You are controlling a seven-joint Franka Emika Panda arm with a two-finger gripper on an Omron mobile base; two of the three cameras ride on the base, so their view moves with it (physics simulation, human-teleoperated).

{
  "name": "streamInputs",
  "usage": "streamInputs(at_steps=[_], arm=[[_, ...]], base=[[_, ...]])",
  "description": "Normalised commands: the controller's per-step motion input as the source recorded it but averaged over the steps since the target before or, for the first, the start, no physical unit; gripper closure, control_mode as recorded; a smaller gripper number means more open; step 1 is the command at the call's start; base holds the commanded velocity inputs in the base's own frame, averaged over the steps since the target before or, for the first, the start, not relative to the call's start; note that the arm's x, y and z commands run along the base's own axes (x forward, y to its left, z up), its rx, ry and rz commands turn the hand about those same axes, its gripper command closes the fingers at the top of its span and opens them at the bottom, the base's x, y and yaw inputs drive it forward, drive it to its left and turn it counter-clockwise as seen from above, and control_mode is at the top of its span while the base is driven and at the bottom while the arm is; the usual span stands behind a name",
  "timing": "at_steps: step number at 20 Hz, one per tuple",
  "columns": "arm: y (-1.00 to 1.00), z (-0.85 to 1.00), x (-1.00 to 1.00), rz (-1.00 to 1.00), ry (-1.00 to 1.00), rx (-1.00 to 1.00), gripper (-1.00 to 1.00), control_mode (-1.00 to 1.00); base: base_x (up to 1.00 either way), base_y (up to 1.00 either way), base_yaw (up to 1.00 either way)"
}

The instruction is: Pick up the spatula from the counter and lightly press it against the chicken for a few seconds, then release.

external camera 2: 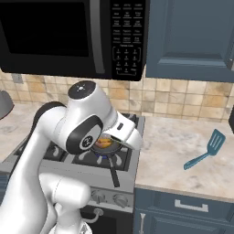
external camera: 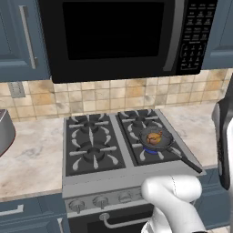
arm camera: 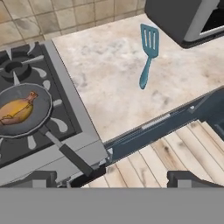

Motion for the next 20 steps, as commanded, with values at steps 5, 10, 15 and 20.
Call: streamInputs(at_steps=[5,10,15,20], arm=[[-0.29,-0.13,0.02,0.0,0.03,0.0,-1.0,-1.0],[-0.25,-0.14,0.11,0.0,0.04,0.0,-1.0,-1.0],[-0.24,-0.1,0.14,0.0,0.04,0.0,-1.0,-1.0],[-0.22,-0.11,0.25,0.0,0.04,0.01,-1.0,-1.0]], base=[[0.0,0.0,0.0],[0.0,0.0,0.0],[0.0,0.0,0.0],[0.0,0.0,0.0]])
